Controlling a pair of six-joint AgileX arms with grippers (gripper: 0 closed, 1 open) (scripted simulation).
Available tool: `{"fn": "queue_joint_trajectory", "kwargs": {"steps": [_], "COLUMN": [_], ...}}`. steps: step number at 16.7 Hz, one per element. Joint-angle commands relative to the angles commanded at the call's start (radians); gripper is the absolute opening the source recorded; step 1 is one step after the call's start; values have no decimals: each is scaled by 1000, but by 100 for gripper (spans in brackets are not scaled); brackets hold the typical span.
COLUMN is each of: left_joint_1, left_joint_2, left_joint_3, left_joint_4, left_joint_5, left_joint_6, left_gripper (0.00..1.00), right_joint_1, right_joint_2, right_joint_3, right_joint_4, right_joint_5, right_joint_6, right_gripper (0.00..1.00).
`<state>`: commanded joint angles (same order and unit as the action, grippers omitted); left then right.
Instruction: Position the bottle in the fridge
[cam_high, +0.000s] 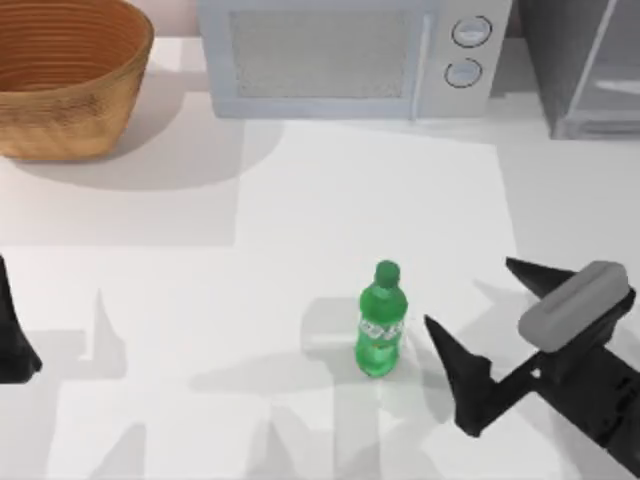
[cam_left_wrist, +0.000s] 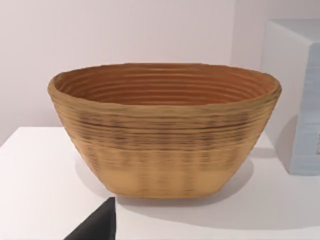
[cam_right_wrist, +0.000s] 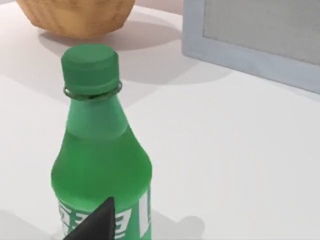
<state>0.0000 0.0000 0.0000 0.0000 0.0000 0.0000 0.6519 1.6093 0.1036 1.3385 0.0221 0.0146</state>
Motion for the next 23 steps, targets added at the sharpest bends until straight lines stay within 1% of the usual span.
{"fn": "queue_joint_trajectory", "kwargs": {"steps": [4,8,16,23], "left_joint_1": [0,0,0,0], "left_joint_2": [0,0,0,0], "left_joint_3": [0,0,0,0], "left_joint_4": [0,0,0,0], "left_joint_5": [0,0,0,0], "left_joint_6": [0,0,0,0], "left_gripper": [100,100,100,100], "right_joint_1": [93,130,129,128], "right_joint_2": [216,319,329,437], "right_joint_3": [9,20,34,239], "right_joint_4": [171,265,261,167], "right_joint_5": [-5,3,3,2], "right_joint_6": [3,3,3,2], "right_gripper": [100,100,100,100]}}
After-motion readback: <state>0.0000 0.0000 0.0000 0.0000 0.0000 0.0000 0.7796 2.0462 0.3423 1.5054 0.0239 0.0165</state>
